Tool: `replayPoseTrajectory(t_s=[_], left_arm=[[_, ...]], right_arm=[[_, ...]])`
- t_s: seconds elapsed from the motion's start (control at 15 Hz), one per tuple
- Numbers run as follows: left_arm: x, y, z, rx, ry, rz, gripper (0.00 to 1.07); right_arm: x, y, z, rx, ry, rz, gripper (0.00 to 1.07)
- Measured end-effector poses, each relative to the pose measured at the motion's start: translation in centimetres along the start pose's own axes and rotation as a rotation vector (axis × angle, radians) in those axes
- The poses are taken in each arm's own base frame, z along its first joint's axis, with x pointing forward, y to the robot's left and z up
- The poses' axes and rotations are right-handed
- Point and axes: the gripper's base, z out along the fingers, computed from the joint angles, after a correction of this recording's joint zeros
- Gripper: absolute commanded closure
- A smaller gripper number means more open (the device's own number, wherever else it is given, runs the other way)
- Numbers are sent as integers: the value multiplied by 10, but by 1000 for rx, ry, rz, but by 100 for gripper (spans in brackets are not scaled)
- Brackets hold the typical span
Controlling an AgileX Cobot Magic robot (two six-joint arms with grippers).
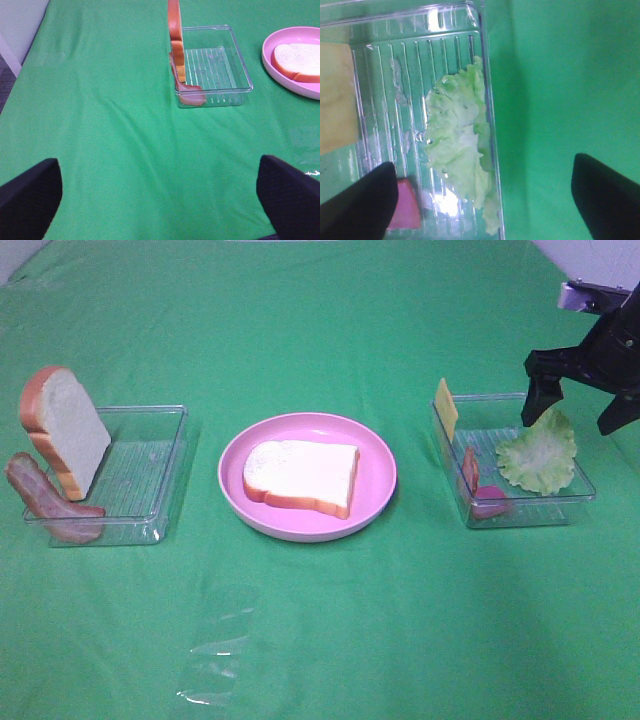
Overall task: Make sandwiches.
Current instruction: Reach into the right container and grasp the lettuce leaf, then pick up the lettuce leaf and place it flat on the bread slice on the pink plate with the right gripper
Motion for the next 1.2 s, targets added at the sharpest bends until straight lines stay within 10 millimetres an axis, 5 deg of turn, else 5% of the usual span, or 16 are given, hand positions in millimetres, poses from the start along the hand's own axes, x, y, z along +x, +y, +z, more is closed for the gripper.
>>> replayPoseTrajectory(t_s=[0.4, 0.73, 1.0, 1.2], left_arm=[[0, 0, 0, 0, 0, 0, 9], [0, 0, 0, 0, 0, 0, 9], [0, 0, 0, 0, 0, 0, 9], [0, 0, 0, 0, 0, 0, 9]], right_arm=[[-2, -1, 12, -2, 18, -7, 48], [-2, -2, 15, -2, 22, -7, 91], [-2, -2, 15, -2, 22, -11, 107], [-2, -1, 15, -6, 21, -21, 107]])
